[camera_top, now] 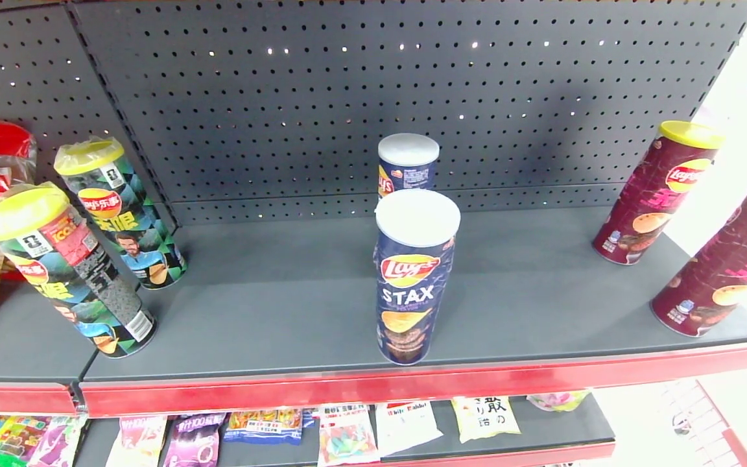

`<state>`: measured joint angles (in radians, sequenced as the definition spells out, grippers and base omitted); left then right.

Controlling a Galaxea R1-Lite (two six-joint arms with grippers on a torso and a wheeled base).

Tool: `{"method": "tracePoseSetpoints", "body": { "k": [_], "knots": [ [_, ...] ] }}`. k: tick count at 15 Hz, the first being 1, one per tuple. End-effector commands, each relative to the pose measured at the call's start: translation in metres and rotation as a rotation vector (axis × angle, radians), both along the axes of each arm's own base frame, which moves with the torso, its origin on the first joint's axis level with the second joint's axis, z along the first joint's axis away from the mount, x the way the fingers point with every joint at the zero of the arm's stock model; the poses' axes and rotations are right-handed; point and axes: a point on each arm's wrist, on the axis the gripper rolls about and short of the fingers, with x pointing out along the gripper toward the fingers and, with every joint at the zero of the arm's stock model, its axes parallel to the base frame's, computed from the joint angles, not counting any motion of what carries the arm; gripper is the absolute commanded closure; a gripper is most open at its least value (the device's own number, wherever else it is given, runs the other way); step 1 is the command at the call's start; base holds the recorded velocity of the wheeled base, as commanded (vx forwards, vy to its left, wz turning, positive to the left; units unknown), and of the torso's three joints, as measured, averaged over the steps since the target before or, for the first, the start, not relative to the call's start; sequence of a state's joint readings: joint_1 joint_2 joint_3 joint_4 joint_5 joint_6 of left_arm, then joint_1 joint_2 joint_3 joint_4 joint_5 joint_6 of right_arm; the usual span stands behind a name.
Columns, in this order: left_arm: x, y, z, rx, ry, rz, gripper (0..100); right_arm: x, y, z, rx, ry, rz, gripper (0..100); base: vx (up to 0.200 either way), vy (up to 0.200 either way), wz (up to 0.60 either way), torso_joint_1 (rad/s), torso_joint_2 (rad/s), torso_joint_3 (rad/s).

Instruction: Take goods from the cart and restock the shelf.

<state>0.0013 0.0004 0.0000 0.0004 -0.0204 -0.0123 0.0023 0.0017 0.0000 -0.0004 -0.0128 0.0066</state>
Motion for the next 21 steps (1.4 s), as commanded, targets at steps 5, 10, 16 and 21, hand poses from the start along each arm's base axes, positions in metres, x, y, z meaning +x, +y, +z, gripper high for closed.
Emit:
{"method": "tracePoseSetpoints", "body": {
  "k": [5,10,16,21],
  "knots": [
    [0.0000,0.0000,0.0000,0.000,-0.001,0.001,0,0.0001,0.0000,0.0000,-0.007,0.002,0.001,0,0.000,0.000,0.00,0.000,0.00,0.000],
    [0.0001,0.0000,0.0001,0.002,0.001,0.001,0,0.0001,0.0000,0.0000,-0.007,0.002,0.001,0,-0.040,0.000,0.00,0.000,0.00,0.001],
    [0.0000,0.0000,0.0000,0.003,-0.001,0.001,0,0.0001,0.0000,0.0000,-0.007,0.002,0.001,0,-0.067,0.000,0.20,-0.003,0.00,0.000],
    [0.0000,0.0000,0.0000,0.003,-0.001,0.001,0,0.0001,0.0000,0.0000,-0.007,0.002,0.001,0,0.000,0.000,0.12,0.004,0.00,0.000]
  ]
}}
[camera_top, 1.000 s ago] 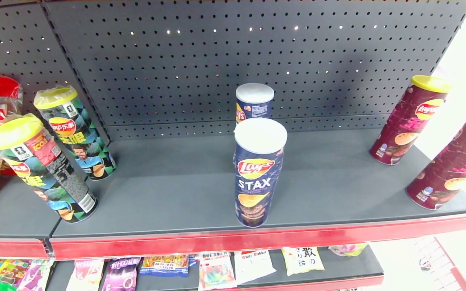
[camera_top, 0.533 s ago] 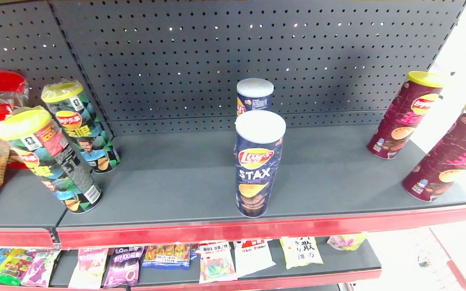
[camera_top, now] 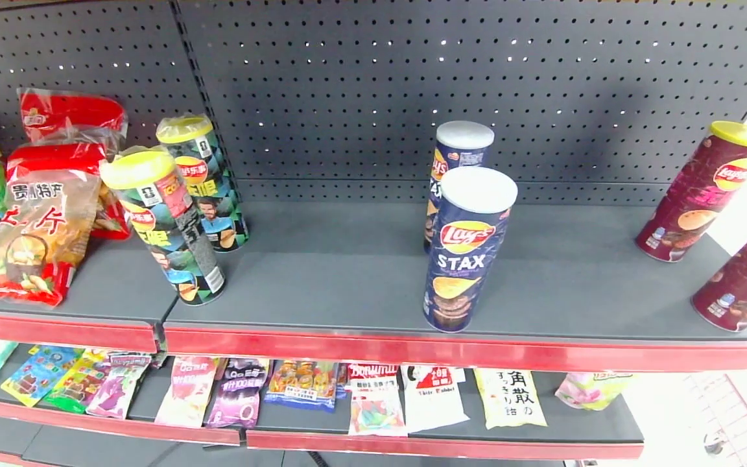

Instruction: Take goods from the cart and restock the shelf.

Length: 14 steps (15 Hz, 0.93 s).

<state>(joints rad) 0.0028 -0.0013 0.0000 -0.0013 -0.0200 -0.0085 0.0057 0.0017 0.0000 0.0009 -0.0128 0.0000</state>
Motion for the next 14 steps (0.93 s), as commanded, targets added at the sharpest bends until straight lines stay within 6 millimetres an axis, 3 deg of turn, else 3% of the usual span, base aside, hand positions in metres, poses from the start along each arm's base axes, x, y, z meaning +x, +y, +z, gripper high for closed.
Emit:
{"method": "tracePoseSetpoints", "body": {
  "k": [1,6,8,14],
  "knots": [
    [0.0001,0.0000,-0.0001,-0.001,0.003,-0.001,0,0.0001,0.0001,0.0001,0.000,0.001,-0.002,0,0.000,0.000,0.00,0.000,0.00,0.000],
    [0.0001,0.0000,-0.0001,-0.001,0.003,-0.001,0,0.0001,0.0001,0.0001,0.000,0.001,-0.002,0,0.000,0.000,0.00,0.000,0.00,0.000],
    [0.0001,0.0000,-0.0001,-0.001,0.003,-0.001,0,0.0001,0.0001,0.0001,0.000,0.001,-0.002,0,0.000,0.000,-0.60,0.000,0.00,0.002],
    [0.0001,0.0000,-0.0001,-0.001,0.003,-0.001,0,0.0001,0.0001,0.0001,0.000,0.001,-0.002,0,0.000,0.000,0.00,0.000,0.00,0.000]
  ]
}}
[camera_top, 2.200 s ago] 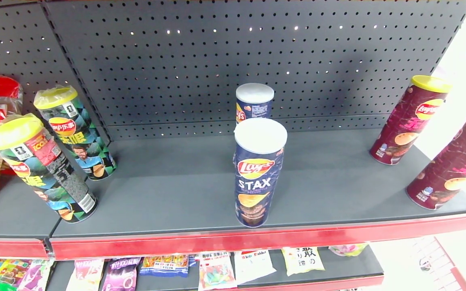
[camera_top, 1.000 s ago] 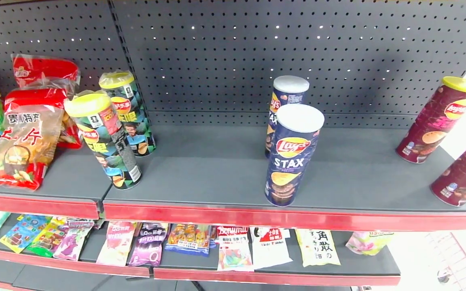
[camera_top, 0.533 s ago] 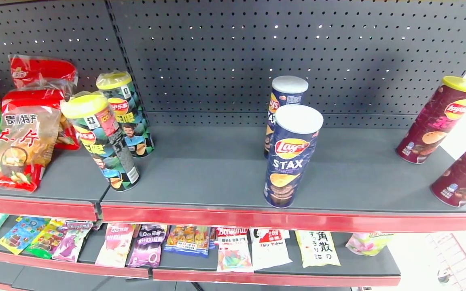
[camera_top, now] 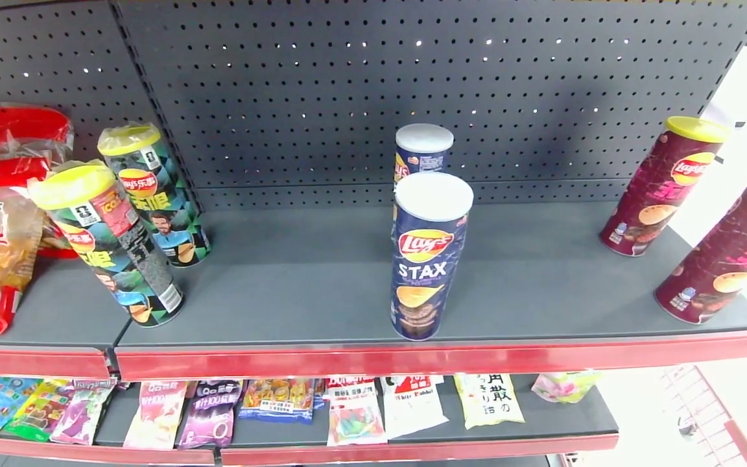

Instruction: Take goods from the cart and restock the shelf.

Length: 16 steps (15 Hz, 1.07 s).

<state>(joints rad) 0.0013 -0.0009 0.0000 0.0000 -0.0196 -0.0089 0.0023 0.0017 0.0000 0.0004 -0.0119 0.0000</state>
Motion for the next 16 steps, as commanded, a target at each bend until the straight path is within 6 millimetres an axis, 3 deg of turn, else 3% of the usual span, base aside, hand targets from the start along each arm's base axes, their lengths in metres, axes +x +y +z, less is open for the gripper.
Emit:
{"method": "tracePoseSetpoints", "body": {
  "k": [1,5,14,16],
  "knots": [
    [0.0001,0.0000,0.0000,0.000,0.001,0.000,0,0.0001,0.0000,0.0001,0.000,0.001,0.000,0,0.000,0.000,0.00,0.000,0.00,0.000],
    [0.0001,0.0000,0.0000,0.001,0.001,0.000,0,0.0001,0.0000,0.0001,0.000,0.001,0.000,0,0.000,-0.200,0.00,0.000,0.00,0.001],
    [0.0001,0.0000,0.0000,0.000,0.001,0.000,0,0.0001,0.0000,0.0001,0.000,0.001,0.000,0,0.000,0.000,0.00,0.000,0.00,0.000],
    [0.0001,0.0000,0.0000,0.000,0.001,0.000,0,0.0001,0.0000,0.0001,0.002,0.001,0.000,0,-0.200,0.000,0.00,0.002,0.00,0.000]
  ]
}}
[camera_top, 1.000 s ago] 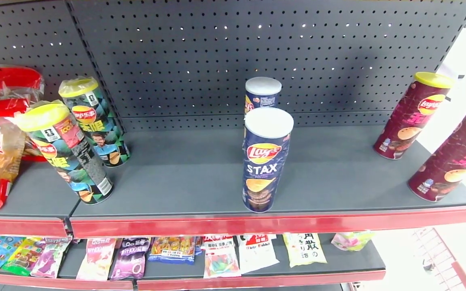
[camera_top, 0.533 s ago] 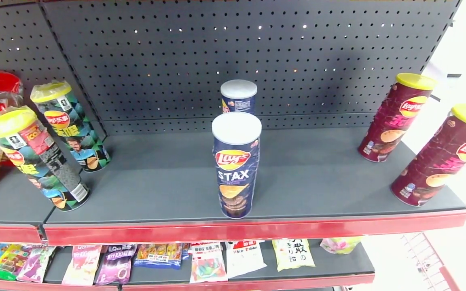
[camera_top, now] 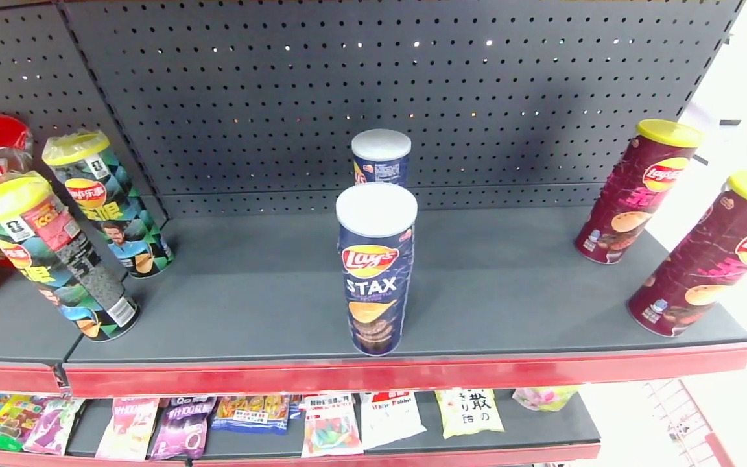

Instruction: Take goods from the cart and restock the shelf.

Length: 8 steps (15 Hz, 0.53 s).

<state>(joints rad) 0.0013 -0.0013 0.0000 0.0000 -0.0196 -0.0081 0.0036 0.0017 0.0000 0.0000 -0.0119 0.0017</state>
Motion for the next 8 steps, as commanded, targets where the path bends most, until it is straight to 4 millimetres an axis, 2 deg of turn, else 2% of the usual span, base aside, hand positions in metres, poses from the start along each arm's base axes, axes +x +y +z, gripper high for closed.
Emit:
{"method": "tracePoseSetpoints", "body": {
  "k": [1,3,7,8],
  "knots": [
    [0.0001,0.0000,0.0000,0.000,0.001,0.000,0,0.0001,0.0000,0.0000,0.000,0.001,-0.001,0,-0.200,0.000,0.00,0.007,0.00,-0.002],
    [0.0001,0.0000,0.0000,-0.001,0.001,0.000,0,0.0001,0.0000,0.0000,0.000,0.001,-0.001,0,-0.200,0.000,0.00,0.005,0.01,0.002],
    [0.0001,0.0000,0.0000,-0.001,0.001,0.000,0,0.0001,0.0000,0.0000,0.000,0.001,0.001,0,0.000,0.000,0.00,0.000,0.00,0.000],
    [0.0001,0.0000,0.0000,-0.001,0.001,0.000,0,0.0001,0.0000,0.0000,0.000,0.001,-0.001,0,0.000,0.200,0.00,0.012,-0.01,0.007]
  ]
}}
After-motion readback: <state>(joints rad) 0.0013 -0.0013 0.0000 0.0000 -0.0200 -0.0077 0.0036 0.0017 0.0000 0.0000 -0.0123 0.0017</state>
